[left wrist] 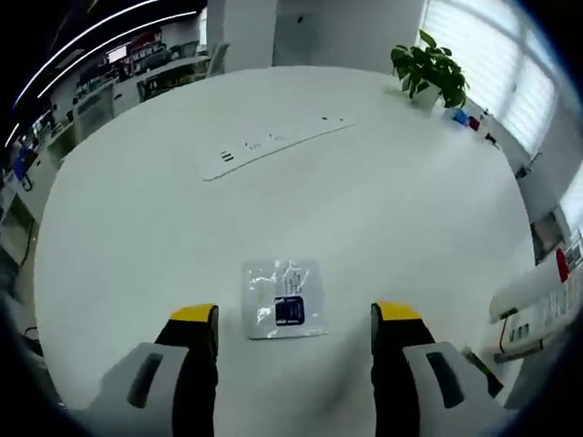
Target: Arrange the skincare products in the storage area until every visible bottle or jar stands upright without overlapping.
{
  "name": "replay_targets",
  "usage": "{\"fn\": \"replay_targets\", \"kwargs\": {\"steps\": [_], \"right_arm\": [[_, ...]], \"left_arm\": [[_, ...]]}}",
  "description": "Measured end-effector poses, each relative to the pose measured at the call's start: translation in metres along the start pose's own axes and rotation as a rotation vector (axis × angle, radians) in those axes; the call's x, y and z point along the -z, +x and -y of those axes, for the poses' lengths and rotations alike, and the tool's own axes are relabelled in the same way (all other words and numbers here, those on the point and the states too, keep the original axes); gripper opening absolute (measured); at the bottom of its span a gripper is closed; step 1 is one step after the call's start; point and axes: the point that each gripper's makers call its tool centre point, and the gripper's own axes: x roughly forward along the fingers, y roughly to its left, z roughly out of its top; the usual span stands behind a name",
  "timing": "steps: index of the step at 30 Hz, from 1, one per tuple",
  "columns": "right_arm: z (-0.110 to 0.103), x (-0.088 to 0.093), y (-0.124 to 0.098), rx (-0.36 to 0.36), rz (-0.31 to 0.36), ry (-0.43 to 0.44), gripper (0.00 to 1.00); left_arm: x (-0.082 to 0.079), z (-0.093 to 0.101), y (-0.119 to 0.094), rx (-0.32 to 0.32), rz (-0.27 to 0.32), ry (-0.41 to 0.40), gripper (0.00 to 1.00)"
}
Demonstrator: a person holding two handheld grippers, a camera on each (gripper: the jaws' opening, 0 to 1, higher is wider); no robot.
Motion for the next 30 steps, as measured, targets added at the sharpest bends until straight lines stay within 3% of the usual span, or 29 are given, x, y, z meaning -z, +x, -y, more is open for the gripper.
{"fn": "replay_targets", "kwargs": {"steps": [20,27,28,30], "right_arm": [[-0.001,0.000,0.001,0.003,-0.003,0.008,0.77],[-0.002,0.000,0.001,0.002,-0.006,0.009,0.77],[-0.002,0.000,0.001,0.002,-0.006,0.009,0.77],[-0.002,0.000,0.001,0.001,-0.006,0.011,0.77]], "left_arm": [[0.007,-0.003,0.014,-0.010,-0.059,0.024,0.49],[0.011,-0.002,0.009,-0.043,-0.085,0.106,0.45],[0.007,-0.002,0.011,-0.038,-0.065,0.126,0.46],[0.009,-0.003,0.012,-0.040,-0.077,0.108,0.45]]}}
